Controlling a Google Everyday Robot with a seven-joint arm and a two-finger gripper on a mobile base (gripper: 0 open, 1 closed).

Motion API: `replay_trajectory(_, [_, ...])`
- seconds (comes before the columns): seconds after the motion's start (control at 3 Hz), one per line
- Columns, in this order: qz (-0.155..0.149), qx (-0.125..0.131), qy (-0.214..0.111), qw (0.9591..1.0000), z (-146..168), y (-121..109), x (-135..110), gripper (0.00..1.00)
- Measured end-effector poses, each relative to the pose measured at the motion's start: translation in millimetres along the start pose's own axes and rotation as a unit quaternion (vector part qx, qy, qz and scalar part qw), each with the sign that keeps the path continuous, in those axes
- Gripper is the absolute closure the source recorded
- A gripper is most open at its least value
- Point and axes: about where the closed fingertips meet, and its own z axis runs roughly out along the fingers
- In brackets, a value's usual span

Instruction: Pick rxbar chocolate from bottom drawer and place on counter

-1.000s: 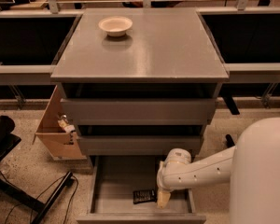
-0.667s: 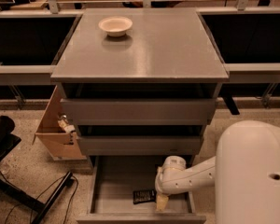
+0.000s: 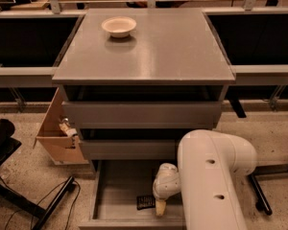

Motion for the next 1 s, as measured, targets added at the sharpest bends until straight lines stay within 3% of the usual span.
replay_trajectory(0.33, [0.001, 0.000, 0.001, 1.0000, 5, -2, 0, 0.00])
replay_trajectory(1.0, [-0.037, -0.041, -0.024, 0.9982, 53, 13, -40, 0.00])
